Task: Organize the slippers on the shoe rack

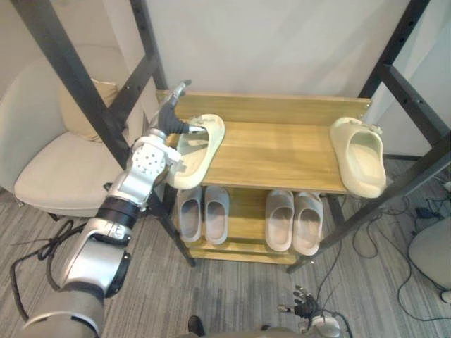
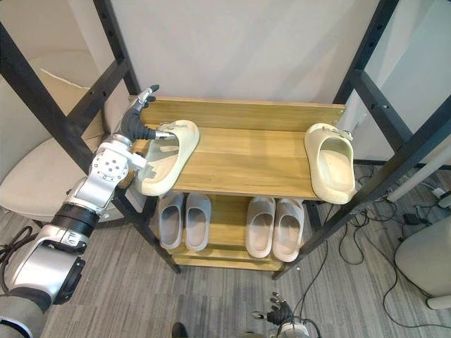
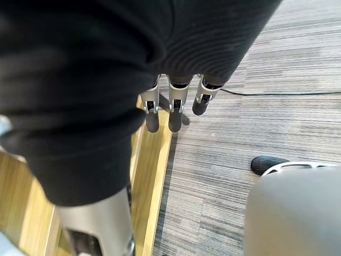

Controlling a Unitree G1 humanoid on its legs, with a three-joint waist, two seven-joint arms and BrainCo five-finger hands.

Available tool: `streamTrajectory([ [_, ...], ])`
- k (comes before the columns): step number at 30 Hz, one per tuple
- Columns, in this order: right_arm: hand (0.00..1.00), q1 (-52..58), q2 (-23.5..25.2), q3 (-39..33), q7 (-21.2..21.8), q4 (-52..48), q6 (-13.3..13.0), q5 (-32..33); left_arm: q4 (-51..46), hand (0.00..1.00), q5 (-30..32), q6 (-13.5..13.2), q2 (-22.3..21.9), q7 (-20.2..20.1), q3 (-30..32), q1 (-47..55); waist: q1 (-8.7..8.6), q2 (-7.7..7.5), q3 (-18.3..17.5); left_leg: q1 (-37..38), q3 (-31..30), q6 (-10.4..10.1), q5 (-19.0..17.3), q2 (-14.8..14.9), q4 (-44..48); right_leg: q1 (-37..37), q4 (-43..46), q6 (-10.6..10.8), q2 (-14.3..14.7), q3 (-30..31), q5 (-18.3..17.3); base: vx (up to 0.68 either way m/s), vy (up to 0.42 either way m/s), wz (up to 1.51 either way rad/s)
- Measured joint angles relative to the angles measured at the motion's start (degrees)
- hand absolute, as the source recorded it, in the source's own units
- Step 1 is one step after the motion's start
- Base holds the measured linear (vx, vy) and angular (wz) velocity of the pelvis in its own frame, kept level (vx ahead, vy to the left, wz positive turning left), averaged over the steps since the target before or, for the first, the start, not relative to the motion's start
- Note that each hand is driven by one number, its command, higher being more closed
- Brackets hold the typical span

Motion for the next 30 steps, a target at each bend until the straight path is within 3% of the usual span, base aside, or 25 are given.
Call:
streamTrajectory([
  [12,0.0,-0.71,-0.07,-0.04,-0.43,0.61,0.0,0.13,5.58,0.0,8.84,1.98,0.52,0.14,-1.03,-2.15,-0.4,0.55,0.35,0.03,0.29,0.0,0.0,0.2,0.01,-0.42,0.41,-0.02,0.18,0.69,-0.01,0.0,0.0,-0.01],
  [13,0.0,-0.73,-0.07,-0.04,-0.44,0.64,0.0,0.14,5.62,1.0,9.58,2.5,0.52,0.18,-1.06,-2.15,-0.42,0.55,0.35,0.03,0.3,-0.01,0.0,0.21,0.0,-0.44,0.43,-0.02,0.19,0.69,-0.01,0.0,0.0,0.0],
  [30,0.0,-1.57,-0.03,-0.04,-1.02,2.03,0.08,0.68,5.96,1.0,9.61,2.84,0.23,0.39,-2.14,-2.63,-0.67,0.5,0.38,0.16,0.59,0.0,0.0,0.22,0.0,-0.49,0.49,-0.08,0.17,0.9,0.01,0.0,0.0,0.0],
])
